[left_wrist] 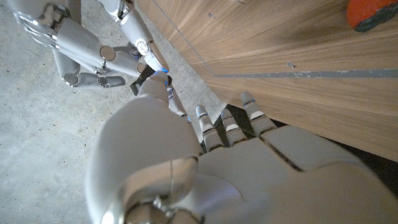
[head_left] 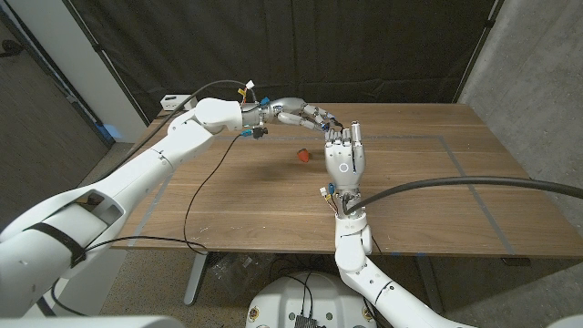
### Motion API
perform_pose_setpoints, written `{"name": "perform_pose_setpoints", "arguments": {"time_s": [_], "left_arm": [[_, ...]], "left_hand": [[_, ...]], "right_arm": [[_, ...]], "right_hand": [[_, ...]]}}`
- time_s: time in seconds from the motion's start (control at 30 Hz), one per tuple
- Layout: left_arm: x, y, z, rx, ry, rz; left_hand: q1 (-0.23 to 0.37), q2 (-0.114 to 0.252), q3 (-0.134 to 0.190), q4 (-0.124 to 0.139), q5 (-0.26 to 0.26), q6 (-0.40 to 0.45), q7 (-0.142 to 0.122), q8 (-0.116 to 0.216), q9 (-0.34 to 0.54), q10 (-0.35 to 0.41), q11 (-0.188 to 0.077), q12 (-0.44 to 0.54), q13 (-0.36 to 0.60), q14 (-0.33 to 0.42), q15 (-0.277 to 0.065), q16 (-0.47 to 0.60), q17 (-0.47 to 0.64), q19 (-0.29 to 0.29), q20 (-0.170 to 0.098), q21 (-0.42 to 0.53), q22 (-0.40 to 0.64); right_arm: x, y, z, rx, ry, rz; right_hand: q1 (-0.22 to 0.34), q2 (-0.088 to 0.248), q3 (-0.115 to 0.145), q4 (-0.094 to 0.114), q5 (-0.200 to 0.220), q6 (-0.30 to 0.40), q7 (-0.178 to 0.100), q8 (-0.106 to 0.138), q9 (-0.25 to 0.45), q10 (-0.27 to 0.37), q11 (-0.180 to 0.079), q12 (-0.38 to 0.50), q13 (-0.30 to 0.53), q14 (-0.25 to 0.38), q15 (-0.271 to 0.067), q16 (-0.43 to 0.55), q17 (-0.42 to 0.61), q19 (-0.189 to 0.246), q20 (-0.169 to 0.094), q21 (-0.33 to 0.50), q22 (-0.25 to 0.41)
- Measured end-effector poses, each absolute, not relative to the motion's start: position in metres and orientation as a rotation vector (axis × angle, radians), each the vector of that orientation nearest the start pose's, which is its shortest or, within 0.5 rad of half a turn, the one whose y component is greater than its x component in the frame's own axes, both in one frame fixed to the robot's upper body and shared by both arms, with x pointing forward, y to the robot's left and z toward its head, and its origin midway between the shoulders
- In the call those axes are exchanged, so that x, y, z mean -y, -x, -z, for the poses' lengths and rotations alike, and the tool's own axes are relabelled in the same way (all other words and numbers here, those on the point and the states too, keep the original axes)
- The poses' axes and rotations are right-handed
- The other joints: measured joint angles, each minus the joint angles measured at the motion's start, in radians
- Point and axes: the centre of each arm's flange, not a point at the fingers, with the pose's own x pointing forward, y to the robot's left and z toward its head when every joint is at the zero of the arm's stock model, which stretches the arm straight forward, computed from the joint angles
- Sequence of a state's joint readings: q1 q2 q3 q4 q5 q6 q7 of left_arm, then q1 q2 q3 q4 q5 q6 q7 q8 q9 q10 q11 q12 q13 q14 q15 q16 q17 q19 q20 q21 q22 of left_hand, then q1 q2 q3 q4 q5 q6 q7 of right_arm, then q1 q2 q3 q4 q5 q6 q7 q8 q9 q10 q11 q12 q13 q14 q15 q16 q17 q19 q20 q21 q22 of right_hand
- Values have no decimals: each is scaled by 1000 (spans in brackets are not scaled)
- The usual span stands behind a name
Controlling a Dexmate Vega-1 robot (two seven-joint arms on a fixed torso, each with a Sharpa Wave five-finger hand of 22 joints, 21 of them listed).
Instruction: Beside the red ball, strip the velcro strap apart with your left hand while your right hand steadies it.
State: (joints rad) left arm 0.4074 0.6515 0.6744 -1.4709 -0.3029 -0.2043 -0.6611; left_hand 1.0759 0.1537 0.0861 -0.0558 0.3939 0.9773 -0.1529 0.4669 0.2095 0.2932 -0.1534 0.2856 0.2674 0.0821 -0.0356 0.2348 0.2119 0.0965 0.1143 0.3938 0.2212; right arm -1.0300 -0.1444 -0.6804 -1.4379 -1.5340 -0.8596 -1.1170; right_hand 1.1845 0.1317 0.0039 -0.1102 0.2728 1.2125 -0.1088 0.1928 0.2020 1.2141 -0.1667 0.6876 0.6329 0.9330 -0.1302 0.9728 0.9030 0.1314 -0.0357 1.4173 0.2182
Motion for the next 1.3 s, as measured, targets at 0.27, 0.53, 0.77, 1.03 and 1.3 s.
{"name": "perform_pose_setpoints", "arguments": {"time_s": [0.27,0.53,0.77,1.03,1.3], "left_arm": [[-137,-589,-119,690,-912,954],[-135,-586,-118,686,-917,988],[-135,-581,-119,691,-900,1019],[-137,-579,-118,696,-866,1031],[-136,-577,-119,710,-823,1044]], "left_hand": [[45,44,75,0,-33,-67,67,57,40,-26,17,-10,15,-41,4,-11,14,-26,-40,9,5],[113,43,179,-2,-118,-128,128,126,156,-49,30,0,32,-67,1,-24,31,-47,-72,21,5],[129,35,214,3,-136,-140,140,129,190,-51,39,8,37,-74,5,-24,37,-52,-77,25,5],[130,37,243,7,-144,-145,145,139,191,-45,45,23,46,-74,5,-28,42,-58,-83,32,5],[129,36,262,13,-144,-153,153,139,191,-45,45,33,51,-74,5,-28,42,-63,-88,36,2]], "right_arm": [[86,-497,86,1103,1487,1339],[90,-504,86,1065,1481,1337],[103,-514,86,999,1483,1344],[112,-524,90,938,1477,1335],[120,-528,94,880,1467,1339]], "right_hand": [[1,-1,0,0,0,1,-1,0,0,0,0,0,-3,0,0,0,0,-4,-4,7,-5],[1,-1,-4,4,0,1,-1,-1,1,0,0,-4,-2,0,0,0,1,-9,2,11,-9],[2,-1,-10,-1,5,1,-1,-1,1,0,0,-4,0,0,0,0,3,-13,-2,11,-14],[7,4,-11,0,5,1,-1,-4,0,0,0,-4,0,-1,-1,-1,7,-25,0,18,-14],[12,4,-14,3,5,-2,-3,0,0,0,0,-4,0,-10,1,4,12,-36,0,26,-14]]}}
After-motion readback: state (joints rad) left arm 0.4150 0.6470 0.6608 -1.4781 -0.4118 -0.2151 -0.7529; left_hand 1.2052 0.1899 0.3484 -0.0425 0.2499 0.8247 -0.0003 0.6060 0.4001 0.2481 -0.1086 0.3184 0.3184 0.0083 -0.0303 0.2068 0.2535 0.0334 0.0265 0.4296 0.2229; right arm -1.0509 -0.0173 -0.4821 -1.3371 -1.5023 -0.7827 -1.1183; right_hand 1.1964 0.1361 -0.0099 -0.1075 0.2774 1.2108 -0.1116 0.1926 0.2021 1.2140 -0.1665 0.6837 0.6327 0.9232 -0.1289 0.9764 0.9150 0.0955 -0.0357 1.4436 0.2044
